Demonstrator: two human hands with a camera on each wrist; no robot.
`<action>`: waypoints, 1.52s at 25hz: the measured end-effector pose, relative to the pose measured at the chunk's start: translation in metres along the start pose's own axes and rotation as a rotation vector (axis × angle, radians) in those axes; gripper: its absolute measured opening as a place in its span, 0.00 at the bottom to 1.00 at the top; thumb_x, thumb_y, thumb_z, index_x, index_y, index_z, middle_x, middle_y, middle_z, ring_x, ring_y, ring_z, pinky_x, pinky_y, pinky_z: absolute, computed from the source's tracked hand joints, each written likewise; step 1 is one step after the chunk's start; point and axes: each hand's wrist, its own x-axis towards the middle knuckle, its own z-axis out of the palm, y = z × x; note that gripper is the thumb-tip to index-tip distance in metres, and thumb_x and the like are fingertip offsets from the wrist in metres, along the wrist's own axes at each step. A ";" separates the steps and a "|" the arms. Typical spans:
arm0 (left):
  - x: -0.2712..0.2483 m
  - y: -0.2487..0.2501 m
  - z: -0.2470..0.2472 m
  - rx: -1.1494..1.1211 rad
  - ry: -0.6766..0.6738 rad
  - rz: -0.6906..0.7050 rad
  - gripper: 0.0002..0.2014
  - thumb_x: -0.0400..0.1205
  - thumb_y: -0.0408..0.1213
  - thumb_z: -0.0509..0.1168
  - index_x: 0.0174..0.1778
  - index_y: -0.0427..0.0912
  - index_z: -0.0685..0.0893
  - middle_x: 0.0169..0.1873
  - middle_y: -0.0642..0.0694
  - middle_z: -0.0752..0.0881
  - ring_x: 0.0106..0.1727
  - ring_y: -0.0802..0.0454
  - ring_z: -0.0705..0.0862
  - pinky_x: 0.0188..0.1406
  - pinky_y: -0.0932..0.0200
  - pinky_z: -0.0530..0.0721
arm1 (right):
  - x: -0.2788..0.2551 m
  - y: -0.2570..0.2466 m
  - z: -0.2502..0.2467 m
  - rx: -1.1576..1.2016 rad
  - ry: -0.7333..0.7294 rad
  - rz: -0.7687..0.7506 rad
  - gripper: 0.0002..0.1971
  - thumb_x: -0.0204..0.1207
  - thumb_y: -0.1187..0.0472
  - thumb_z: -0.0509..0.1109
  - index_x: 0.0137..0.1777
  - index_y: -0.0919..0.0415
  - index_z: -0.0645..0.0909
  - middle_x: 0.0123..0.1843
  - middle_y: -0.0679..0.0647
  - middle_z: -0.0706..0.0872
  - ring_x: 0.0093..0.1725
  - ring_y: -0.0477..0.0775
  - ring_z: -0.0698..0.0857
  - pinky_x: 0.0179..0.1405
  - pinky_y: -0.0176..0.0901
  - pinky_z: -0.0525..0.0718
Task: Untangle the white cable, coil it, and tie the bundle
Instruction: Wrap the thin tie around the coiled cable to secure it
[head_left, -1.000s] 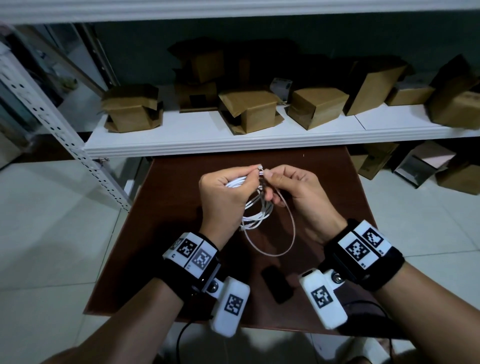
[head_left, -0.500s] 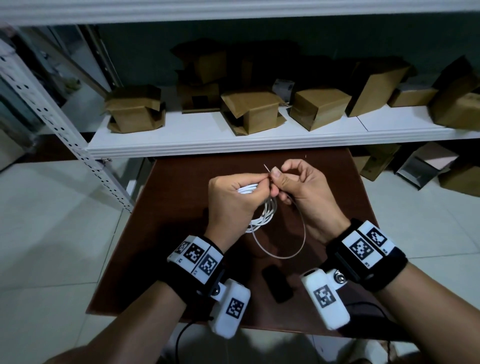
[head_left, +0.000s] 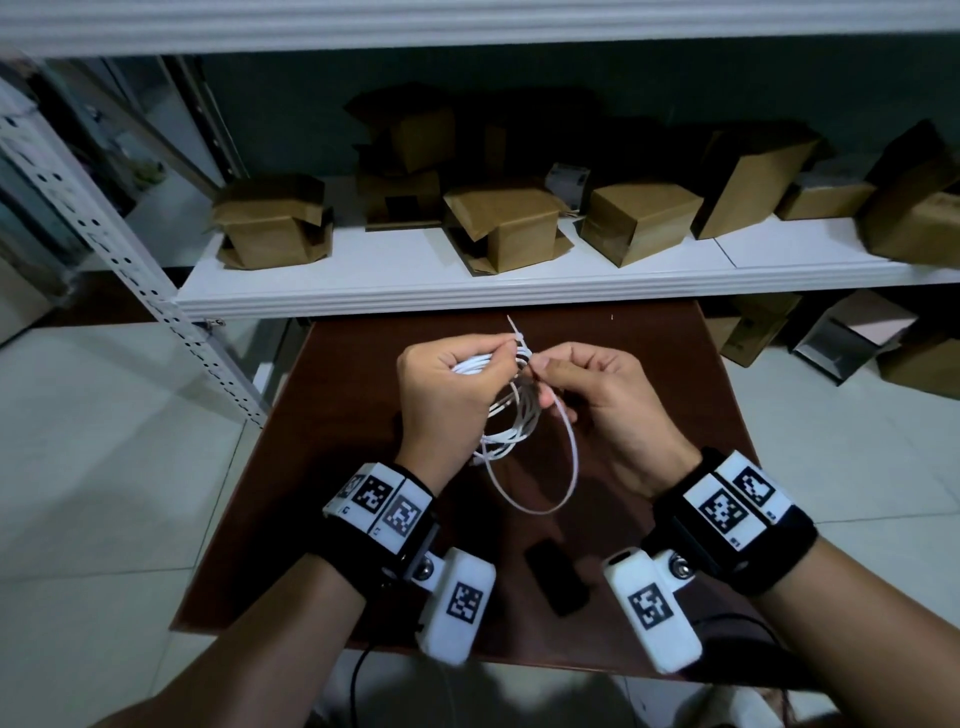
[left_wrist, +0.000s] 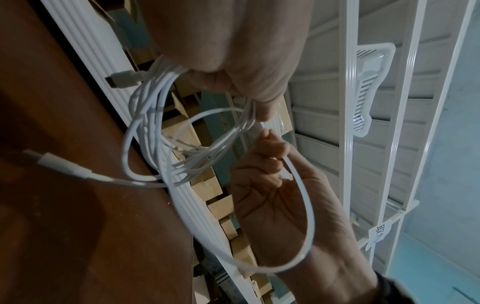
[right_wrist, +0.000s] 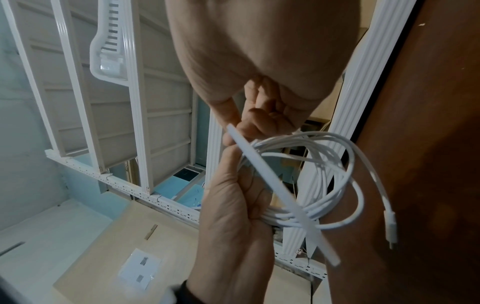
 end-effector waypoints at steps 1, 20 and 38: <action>-0.001 0.002 0.001 0.012 -0.004 0.016 0.04 0.78 0.29 0.79 0.45 0.40 0.98 0.39 0.50 0.96 0.42 0.54 0.96 0.45 0.57 0.90 | 0.000 0.000 0.000 0.013 0.008 0.000 0.06 0.84 0.70 0.69 0.46 0.73 0.85 0.29 0.58 0.82 0.25 0.45 0.74 0.26 0.34 0.68; -0.005 0.008 -0.001 0.096 -0.082 0.148 0.05 0.78 0.29 0.76 0.42 0.38 0.98 0.37 0.51 0.96 0.39 0.50 0.96 0.39 0.45 0.92 | 0.005 0.002 0.000 0.212 -0.020 0.072 0.09 0.86 0.68 0.67 0.44 0.69 0.79 0.23 0.53 0.70 0.23 0.45 0.64 0.23 0.33 0.62; 0.001 0.016 -0.005 -0.177 -0.339 -0.199 0.04 0.80 0.24 0.76 0.48 0.31 0.96 0.41 0.41 0.97 0.46 0.53 0.94 0.50 0.61 0.89 | 0.015 -0.010 -0.012 -0.033 0.045 0.068 0.20 0.84 0.55 0.72 0.58 0.77 0.88 0.41 0.61 0.86 0.39 0.51 0.82 0.42 0.36 0.81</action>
